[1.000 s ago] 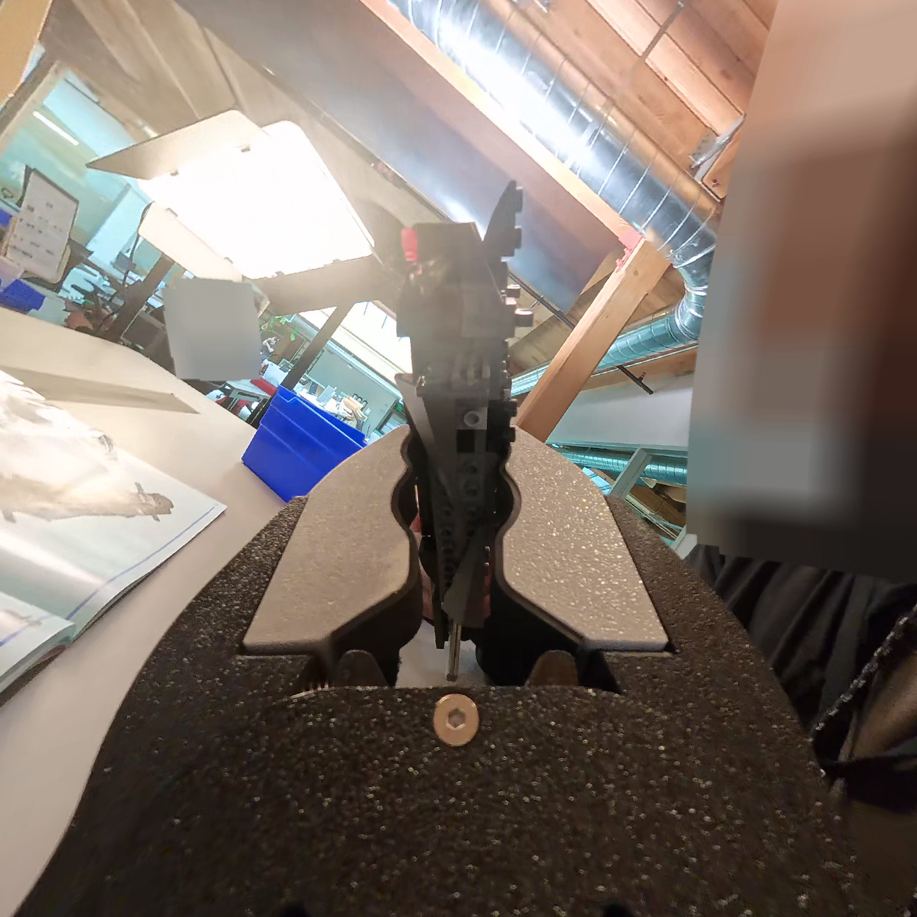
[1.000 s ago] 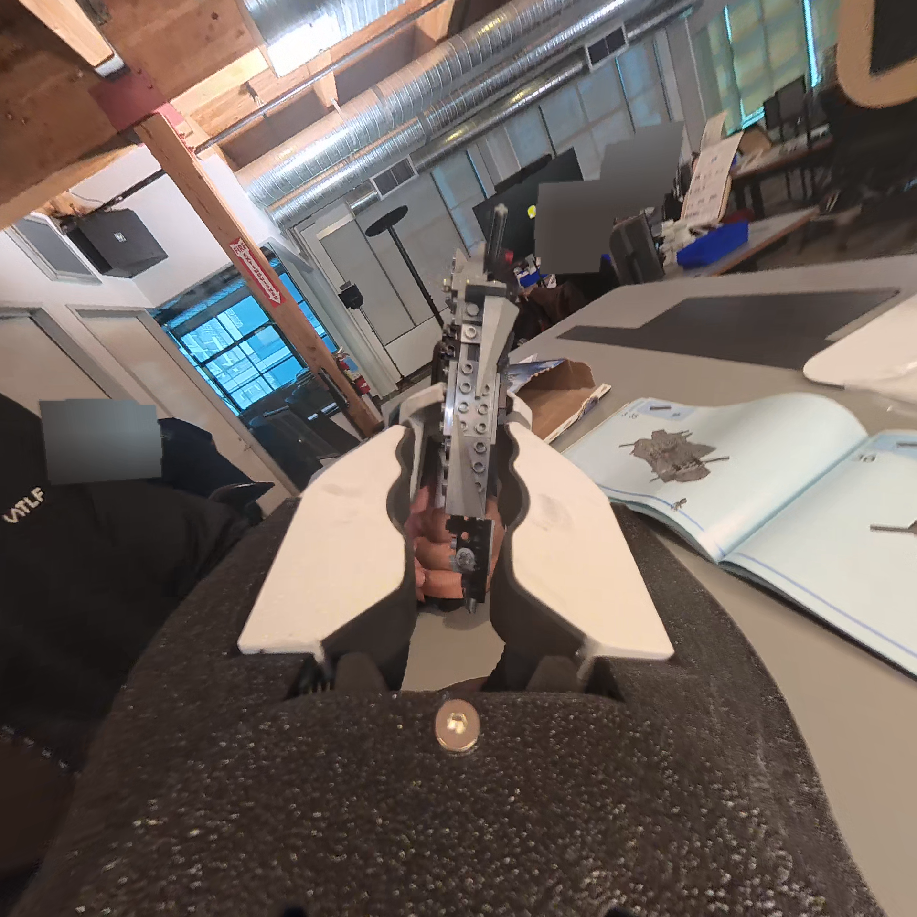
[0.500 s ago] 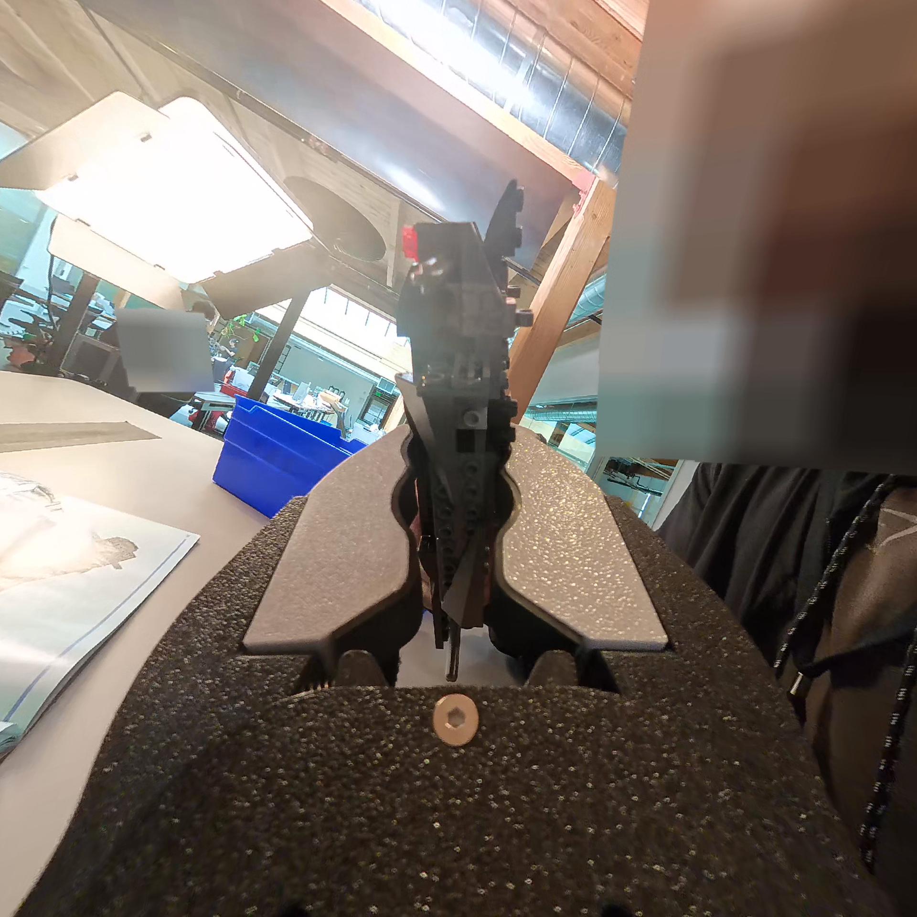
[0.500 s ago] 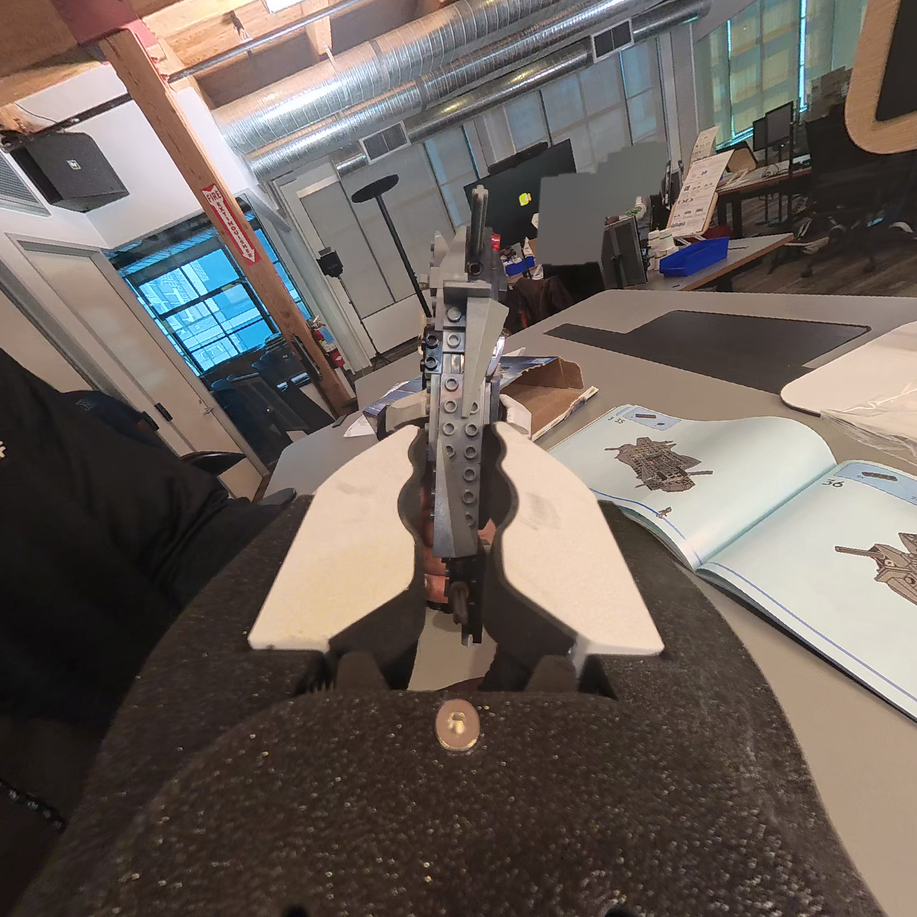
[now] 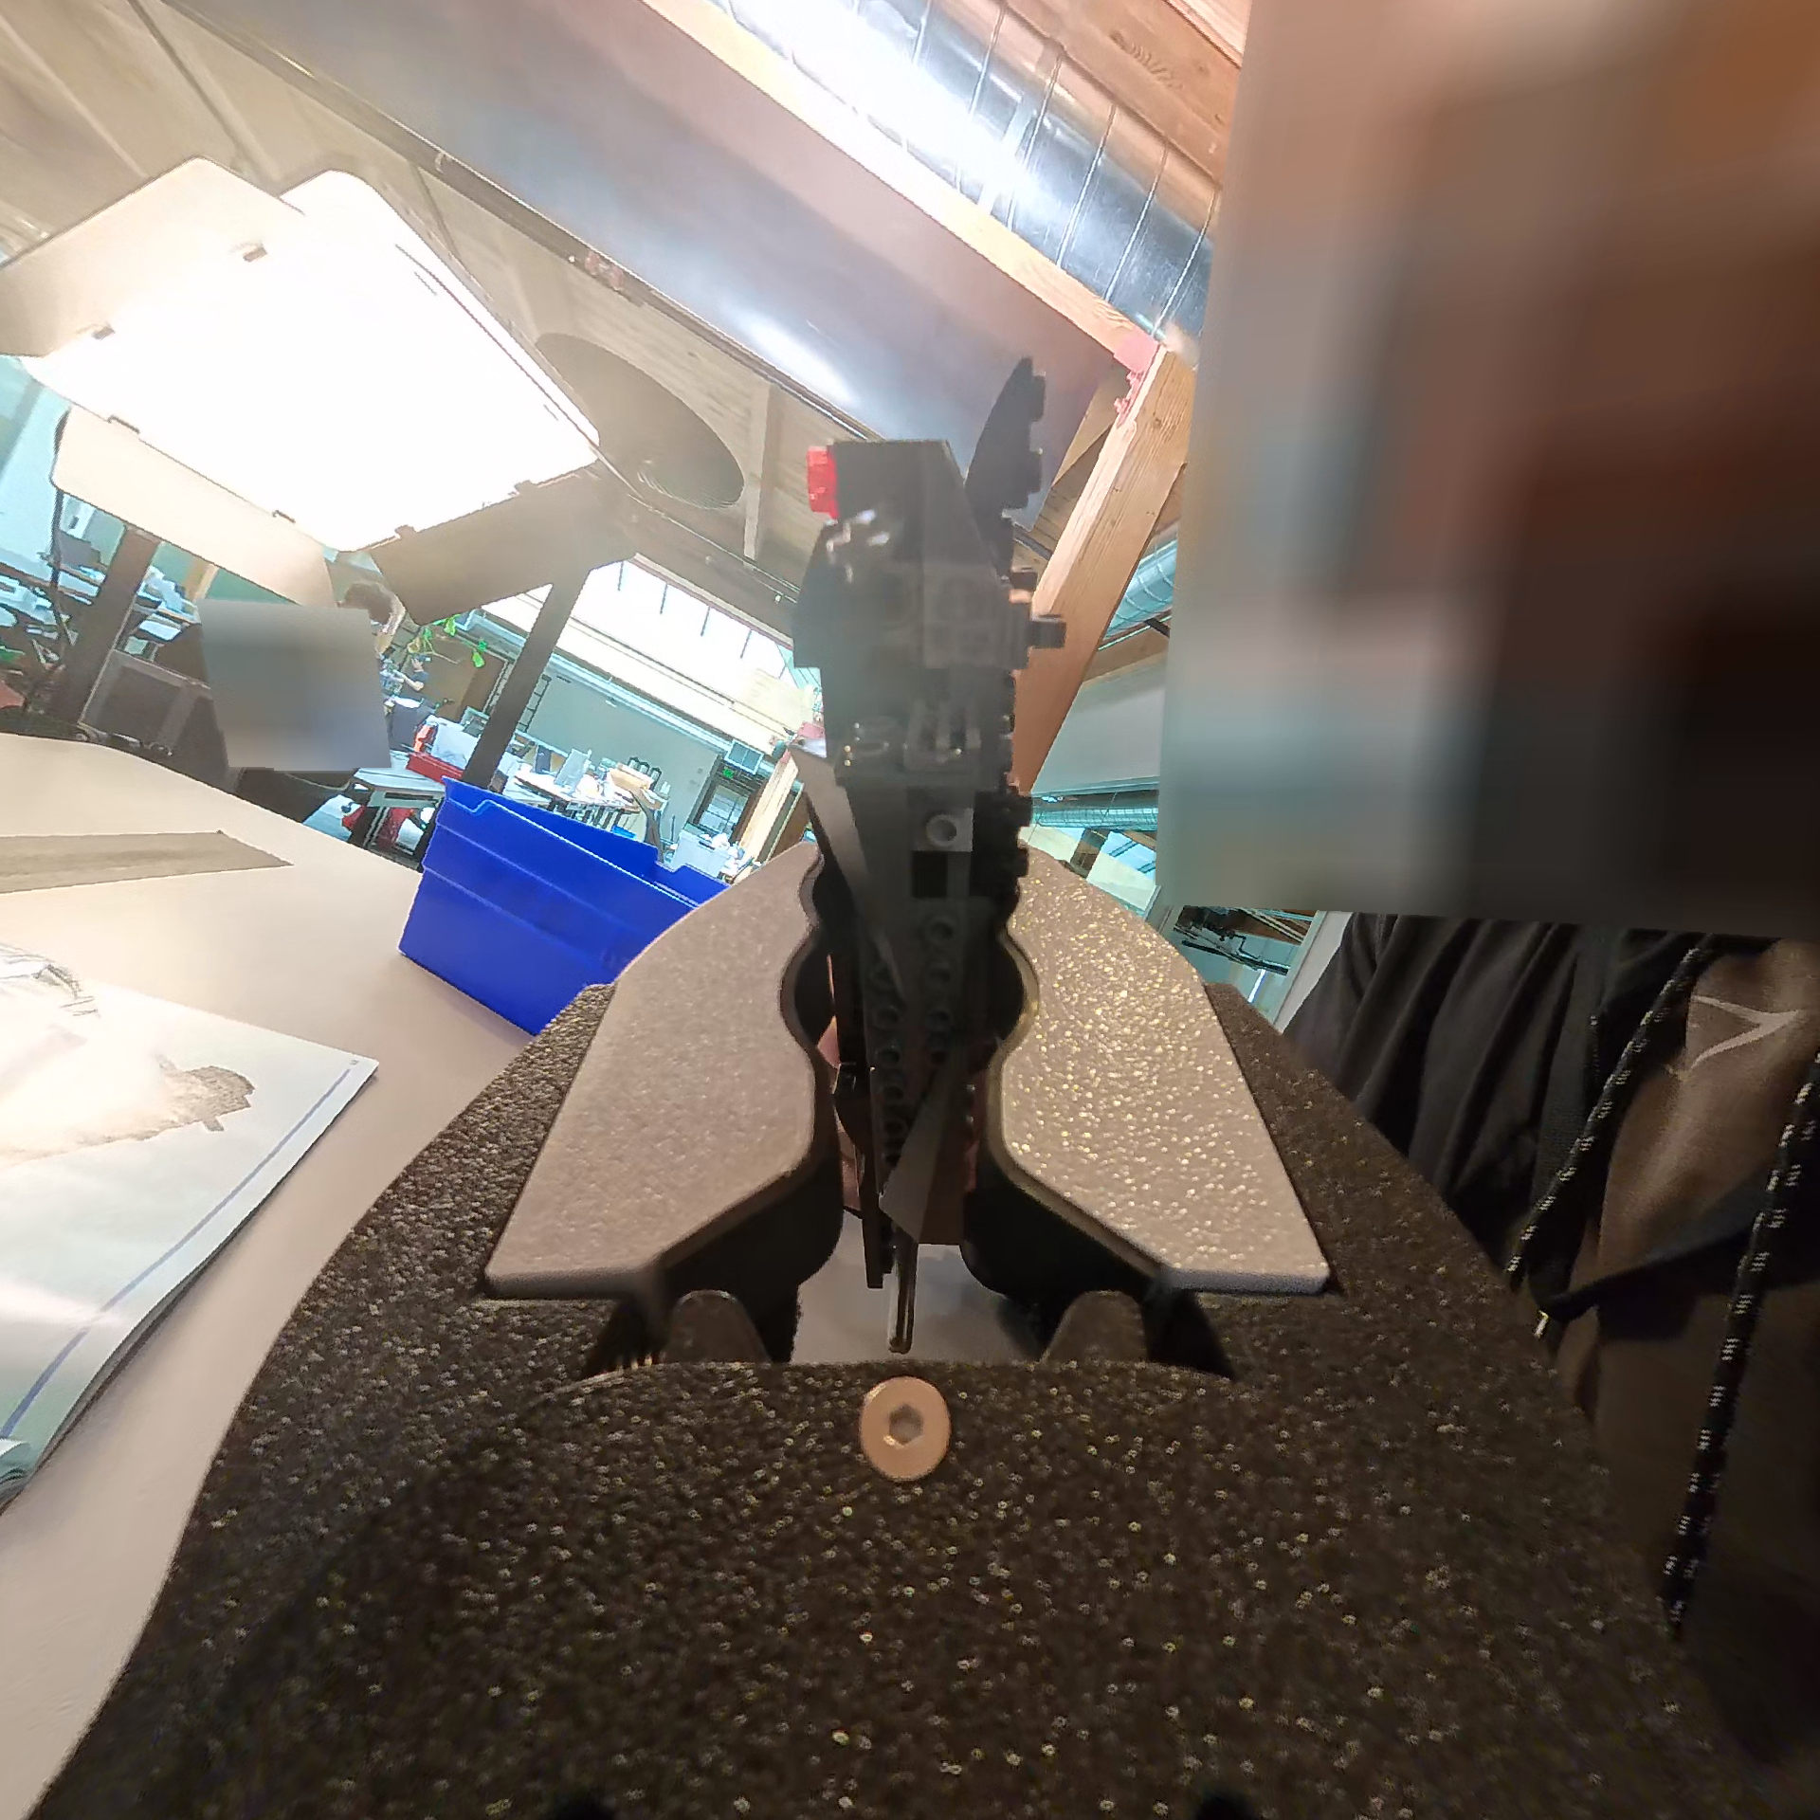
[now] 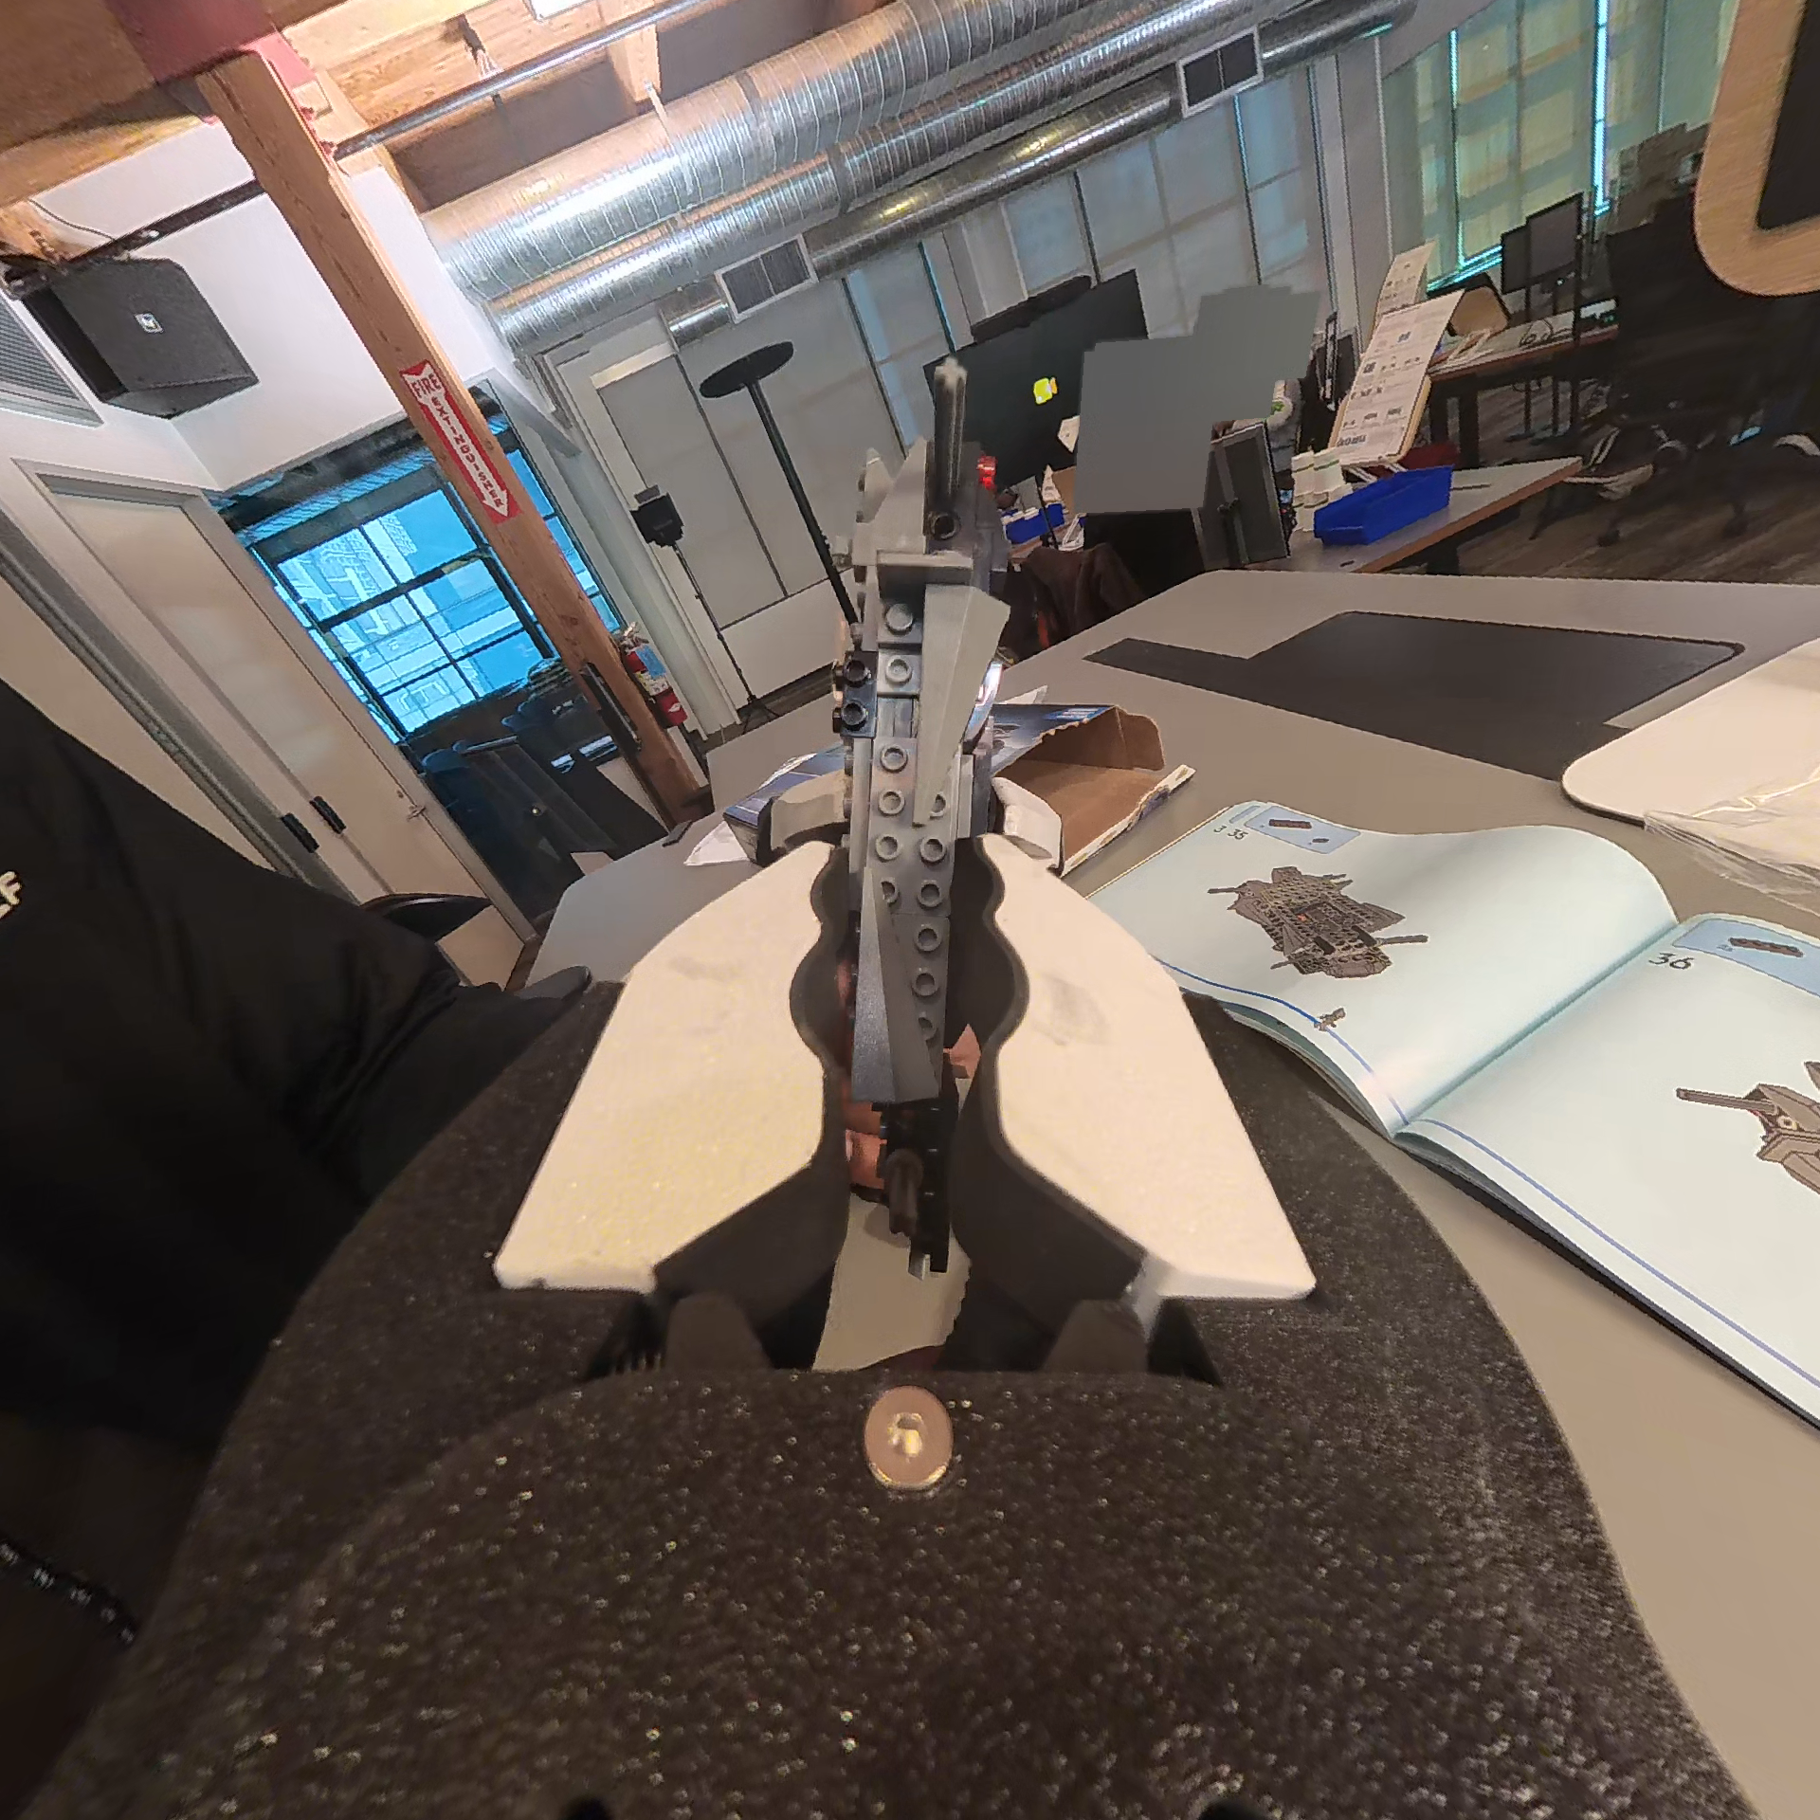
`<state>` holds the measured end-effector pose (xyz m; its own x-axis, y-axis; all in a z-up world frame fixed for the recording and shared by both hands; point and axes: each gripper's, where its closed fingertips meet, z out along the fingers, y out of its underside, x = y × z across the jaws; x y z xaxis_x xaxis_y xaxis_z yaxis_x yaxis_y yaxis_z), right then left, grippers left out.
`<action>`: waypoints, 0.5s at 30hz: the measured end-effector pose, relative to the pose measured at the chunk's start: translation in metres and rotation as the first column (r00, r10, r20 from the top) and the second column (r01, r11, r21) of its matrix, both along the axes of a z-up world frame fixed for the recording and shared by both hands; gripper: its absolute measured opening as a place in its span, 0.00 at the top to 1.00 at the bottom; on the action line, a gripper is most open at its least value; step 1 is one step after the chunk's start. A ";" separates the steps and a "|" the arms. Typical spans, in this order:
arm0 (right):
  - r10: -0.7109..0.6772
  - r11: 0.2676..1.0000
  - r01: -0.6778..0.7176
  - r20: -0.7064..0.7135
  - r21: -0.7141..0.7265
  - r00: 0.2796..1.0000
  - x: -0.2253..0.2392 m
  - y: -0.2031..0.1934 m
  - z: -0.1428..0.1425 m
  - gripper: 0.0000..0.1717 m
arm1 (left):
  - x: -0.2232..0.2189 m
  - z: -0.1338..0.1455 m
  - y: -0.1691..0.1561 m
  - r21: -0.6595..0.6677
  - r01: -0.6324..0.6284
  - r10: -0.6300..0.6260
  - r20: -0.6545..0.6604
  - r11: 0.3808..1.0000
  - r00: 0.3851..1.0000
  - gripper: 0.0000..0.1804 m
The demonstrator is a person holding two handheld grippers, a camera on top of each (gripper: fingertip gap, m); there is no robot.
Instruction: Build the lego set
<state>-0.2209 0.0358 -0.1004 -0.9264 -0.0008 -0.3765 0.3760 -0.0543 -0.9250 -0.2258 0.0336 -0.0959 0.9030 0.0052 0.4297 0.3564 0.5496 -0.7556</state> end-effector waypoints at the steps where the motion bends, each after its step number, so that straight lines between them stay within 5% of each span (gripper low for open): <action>1: 0.003 1.000 -0.003 -0.003 0.000 1.000 0.001 0.000 0.000 0.88 | 0.001 0.000 0.000 -0.003 -0.002 0.002 -0.008 1.000 1.000 0.84; 15: -0.051 0.998 0.051 -0.026 -0.031 0.998 0.001 0.002 0.013 0.85 | 0.009 0.002 0.005 -0.051 -0.040 0.035 -0.093 0.998 0.995 0.84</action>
<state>-0.2202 0.0376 -0.0876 -0.9354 0.0355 -0.3517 0.3468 -0.1013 -0.9325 -0.2170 0.0389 -0.0940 0.9373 0.0604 0.3434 0.2641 0.5200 -0.8123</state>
